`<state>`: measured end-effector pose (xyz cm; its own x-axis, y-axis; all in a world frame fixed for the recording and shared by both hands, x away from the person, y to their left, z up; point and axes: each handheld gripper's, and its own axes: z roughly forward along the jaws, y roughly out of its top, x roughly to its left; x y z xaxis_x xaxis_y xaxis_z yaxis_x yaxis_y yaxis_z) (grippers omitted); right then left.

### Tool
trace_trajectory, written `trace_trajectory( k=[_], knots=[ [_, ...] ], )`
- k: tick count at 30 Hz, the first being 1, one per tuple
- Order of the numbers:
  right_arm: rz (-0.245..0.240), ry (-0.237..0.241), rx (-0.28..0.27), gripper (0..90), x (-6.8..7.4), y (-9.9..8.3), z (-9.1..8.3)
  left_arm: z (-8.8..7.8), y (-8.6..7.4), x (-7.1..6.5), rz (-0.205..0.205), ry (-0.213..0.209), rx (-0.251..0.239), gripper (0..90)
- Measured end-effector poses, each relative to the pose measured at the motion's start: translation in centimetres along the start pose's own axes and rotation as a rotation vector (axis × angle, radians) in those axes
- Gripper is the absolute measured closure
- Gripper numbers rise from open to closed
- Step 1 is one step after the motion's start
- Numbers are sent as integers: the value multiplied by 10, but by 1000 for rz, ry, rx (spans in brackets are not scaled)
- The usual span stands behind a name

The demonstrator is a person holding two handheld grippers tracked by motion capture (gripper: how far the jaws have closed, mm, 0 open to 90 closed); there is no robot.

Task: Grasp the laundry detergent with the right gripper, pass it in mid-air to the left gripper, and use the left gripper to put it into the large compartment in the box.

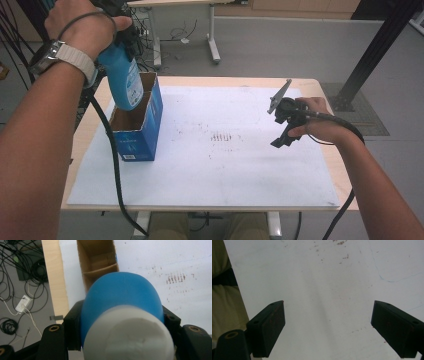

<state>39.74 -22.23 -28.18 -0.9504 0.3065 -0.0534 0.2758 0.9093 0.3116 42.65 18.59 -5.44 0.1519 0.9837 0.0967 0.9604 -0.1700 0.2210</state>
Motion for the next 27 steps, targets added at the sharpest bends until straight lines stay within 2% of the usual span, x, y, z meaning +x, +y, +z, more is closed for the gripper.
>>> trace_trajectory(
  k=[12, 18, 27],
  knots=[
    [1, 5, -3, 122, -1, 1, 2, 5, 0, 14, -38, 11, 1, 376],
    [9, 6, 1, 121, -2, 0, 4, 15, 2, 16, -47, 17, 5, 376],
    [11, 9, 10, 122, -3, 0, 6, 36, 2, 21, -64, 1, 4, 376]
  ],
)
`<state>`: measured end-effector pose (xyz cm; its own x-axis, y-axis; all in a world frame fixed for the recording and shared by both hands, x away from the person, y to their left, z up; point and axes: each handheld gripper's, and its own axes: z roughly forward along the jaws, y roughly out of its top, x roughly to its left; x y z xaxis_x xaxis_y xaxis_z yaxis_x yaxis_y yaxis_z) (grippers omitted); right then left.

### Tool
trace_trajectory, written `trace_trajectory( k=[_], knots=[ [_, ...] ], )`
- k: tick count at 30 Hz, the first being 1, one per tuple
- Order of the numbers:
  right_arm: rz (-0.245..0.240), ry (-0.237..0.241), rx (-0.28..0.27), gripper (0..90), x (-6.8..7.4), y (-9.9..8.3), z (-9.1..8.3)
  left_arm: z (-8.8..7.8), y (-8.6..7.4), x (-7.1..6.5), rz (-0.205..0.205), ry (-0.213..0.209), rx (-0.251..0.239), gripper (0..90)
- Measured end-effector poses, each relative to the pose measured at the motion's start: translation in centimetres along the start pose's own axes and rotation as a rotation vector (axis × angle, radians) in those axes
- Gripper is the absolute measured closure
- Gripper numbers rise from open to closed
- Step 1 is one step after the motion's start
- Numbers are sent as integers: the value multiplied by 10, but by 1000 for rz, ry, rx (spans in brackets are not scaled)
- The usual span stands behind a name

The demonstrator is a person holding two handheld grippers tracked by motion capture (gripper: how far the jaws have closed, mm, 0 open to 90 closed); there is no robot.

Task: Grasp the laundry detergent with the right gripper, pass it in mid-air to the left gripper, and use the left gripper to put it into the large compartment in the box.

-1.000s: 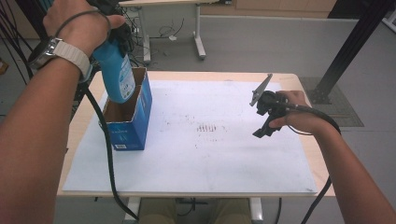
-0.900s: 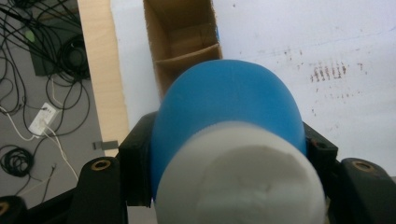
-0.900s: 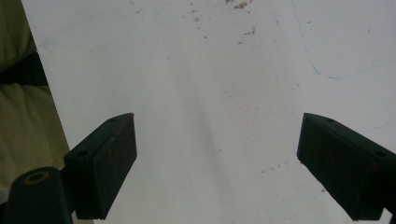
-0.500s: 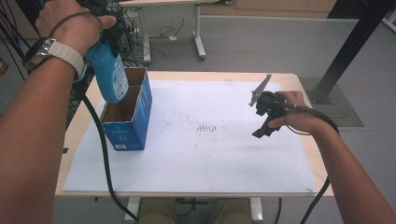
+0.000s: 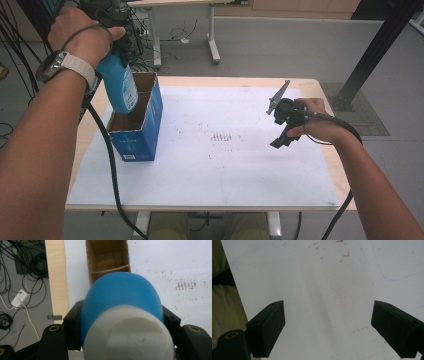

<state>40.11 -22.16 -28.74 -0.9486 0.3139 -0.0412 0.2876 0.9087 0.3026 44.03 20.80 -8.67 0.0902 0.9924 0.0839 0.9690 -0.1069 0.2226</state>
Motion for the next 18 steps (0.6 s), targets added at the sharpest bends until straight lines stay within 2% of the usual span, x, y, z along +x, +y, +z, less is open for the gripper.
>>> trace_trajectory(
  k=[11, 18],
  knots=[
    [13, 1, 11, 121, 1, -1, 4, 21, -1, 2, -3, -3, -11, 375],
    [21, -1, 13, 122, 0, -1, 6, 38, -2, 4, -2, -20, -20, 376]
  ],
)
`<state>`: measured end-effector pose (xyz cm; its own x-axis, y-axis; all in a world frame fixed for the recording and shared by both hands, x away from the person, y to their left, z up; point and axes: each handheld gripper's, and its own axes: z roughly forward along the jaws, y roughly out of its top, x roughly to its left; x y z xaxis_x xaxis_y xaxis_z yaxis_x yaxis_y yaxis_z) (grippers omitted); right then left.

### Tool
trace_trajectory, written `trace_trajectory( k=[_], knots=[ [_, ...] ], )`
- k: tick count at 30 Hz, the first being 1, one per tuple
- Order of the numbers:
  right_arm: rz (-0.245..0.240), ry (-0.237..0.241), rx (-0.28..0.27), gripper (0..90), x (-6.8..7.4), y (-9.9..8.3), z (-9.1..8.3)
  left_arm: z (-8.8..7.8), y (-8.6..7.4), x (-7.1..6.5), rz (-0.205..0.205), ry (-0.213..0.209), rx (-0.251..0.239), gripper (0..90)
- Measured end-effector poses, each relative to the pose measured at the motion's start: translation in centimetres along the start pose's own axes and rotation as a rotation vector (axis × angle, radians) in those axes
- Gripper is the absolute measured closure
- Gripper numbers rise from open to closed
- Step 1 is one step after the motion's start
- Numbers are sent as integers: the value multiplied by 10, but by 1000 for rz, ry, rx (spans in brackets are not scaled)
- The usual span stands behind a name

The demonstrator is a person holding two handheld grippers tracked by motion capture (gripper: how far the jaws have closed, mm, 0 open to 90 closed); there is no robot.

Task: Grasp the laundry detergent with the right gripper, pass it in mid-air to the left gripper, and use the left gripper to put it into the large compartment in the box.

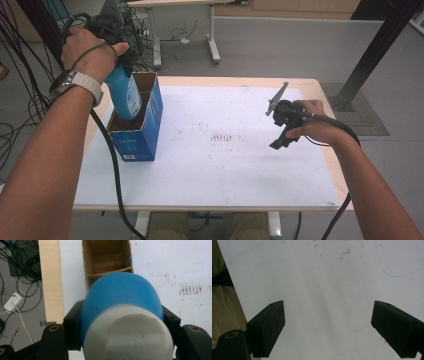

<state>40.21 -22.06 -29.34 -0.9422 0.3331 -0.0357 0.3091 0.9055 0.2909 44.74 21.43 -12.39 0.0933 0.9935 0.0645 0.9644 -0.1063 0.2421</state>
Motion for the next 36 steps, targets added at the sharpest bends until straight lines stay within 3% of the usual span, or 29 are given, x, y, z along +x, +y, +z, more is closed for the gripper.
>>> trace_trajectory(
  k=[20, 36],
  knots=[
    [23, 15, 12, 121, -1, -6, 8, 39, -1, -3, 6, 16, -10, 376],
    [29, 25, 25, 120, -1, -7, 14, 70, -4, -6, 17, 29, 11, 375]
  ],
)
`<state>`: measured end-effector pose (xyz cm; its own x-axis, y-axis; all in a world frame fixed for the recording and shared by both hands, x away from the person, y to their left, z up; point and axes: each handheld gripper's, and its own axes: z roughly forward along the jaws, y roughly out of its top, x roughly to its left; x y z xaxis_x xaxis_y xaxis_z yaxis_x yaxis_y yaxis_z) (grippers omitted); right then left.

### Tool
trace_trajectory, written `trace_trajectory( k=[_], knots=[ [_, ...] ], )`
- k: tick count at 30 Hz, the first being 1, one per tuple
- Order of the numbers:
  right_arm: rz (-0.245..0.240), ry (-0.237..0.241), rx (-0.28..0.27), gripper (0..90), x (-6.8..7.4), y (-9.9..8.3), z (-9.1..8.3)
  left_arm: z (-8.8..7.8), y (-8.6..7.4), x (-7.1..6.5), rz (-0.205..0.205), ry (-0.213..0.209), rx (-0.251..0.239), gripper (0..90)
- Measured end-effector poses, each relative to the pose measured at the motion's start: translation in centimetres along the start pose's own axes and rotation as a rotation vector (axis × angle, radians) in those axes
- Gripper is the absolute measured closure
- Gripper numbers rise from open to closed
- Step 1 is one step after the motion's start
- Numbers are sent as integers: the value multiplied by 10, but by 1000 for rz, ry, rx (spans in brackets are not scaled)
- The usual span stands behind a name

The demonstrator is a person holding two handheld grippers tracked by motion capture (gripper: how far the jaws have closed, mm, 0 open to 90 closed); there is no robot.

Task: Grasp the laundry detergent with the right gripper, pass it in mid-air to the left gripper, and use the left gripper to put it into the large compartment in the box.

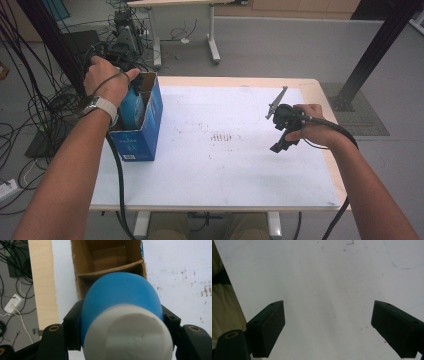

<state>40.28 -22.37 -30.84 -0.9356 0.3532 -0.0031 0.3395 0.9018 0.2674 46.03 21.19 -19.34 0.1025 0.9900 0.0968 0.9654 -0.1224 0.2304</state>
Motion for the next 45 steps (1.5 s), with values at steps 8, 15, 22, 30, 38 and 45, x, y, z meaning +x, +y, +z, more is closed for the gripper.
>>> trace_trajectory(
  k=[8, 15, 22, 30, 38, 45],
  knots=[
    [3, -2, 3, 119, 0, -1, 1, 15, -3, -2, 0, -1, -3, 376],
    [7, 2, 8, 118, 0, -2, 3, 25, -4, -4, 4, 7, -10, 376],
    [14, 1, 6, 118, 0, -5, 4, 35, -6, -7, 4, 7, -6, 376],
    [22, 5, 8, 118, 1, -8, 5, 43, -6, -9, 11, 14, -8, 376],
    [26, 0, 11, 118, 0, -10, 4, 53, -7, -9, 12, 12, 3, 376],
    [28, 3, 11, 118, 1, -10, 5, 61, -8, -8, 13, 8, 6, 375]
  ],
)
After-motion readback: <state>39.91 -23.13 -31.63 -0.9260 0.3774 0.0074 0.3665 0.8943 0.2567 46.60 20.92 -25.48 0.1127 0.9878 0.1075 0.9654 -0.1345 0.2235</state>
